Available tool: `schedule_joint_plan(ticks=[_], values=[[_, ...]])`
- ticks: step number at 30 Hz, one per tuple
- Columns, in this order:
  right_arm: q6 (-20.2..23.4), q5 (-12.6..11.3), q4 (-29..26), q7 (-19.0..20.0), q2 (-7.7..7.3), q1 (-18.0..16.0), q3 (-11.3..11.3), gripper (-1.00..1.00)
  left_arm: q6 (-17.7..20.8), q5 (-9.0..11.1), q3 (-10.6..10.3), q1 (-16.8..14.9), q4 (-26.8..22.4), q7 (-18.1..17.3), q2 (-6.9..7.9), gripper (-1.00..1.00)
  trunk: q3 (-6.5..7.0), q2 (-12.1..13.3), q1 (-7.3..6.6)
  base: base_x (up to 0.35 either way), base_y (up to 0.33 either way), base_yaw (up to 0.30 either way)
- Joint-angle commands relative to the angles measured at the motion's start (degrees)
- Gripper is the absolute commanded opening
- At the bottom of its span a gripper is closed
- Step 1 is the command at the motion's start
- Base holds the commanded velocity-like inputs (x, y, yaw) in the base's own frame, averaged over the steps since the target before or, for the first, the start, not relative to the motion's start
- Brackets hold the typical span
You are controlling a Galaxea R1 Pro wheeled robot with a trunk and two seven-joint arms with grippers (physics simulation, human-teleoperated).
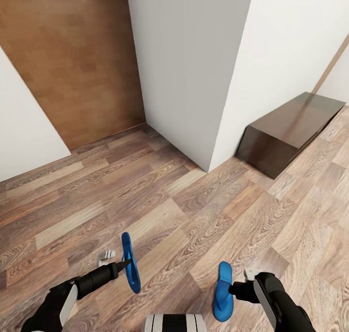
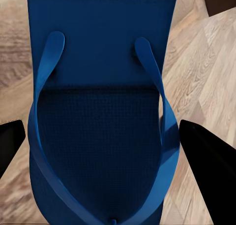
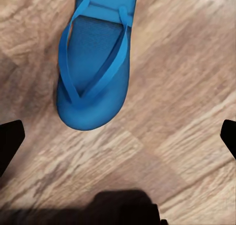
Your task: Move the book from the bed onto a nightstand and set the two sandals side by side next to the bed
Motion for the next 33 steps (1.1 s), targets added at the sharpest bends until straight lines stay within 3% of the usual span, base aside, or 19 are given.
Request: schedule_joint_plan(ticks=[1, 4, 10, 20, 25, 27, 33], values=[[0.1, -0.3, -0.1, 0.0, 0.00, 0.0, -0.1, 1.00, 0.6, 0.4, 0.1, 0.0, 0.0, -0.2, -0.01, -1.00, -0.27, 0.0, 0.01, 0.000, 0.000, 0.000], [-2.4, -0.2, -0.5, 0.0, 0.03, 0.0, -0.2, 1.00, 0.5, 0.4, 0.0, 0.0, 0.0, -0.1, -0.03, -1.00, -0.27, 0.0, 0.01, 0.000, 0.000, 0.000], [-11.8, -0.2, -0.8, -0.1, 0.08, 0.0, -0.3, 1.00, 0.5, 0.4, 0.0, 0.0, 0.0, -0.1, -0.09, -1.00, -0.27, 0.0, 0.01, 0.000, 0.000, 0.000], [-20.9, -0.4, -0.1, 0.0, 0.03, 0.0, -0.3, 1.00, 0.5, 0.4, -0.1, 0.0, 0.1, -0.1, -0.10, -1.00, -0.27, 0.0, 0.01, 0.000, 0.000, 0.000], [-34.4, -0.6, 2.3, 0.0, 0.08, 0.0, -0.3, 1.00, 0.4, 0.4, -0.1, 0.0, 0.1, -0.1, -0.17, -1.00, -0.27, 0.0, 0.01, 0.000, 0.000, 0.000], [-37.5, -0.6, 3.7, 0.0, 0.07, 0.0, -0.3, 1.00, 0.4, 0.4, -0.1, 0.0, 0.1, -0.1, -0.18, -1.00, -0.27, 0.0, 0.01, 0.000, 0.000, 0.000], [-40.5, -0.6, 6.0, 0.0, 0.01, 0.0, -0.4, 1.00, 0.4, 0.4, -0.1, 0.0, 0.1, -0.1, -0.19, -1.00, -0.27, 0.0, 0.01, 0.000, 0.000, 0.000]])
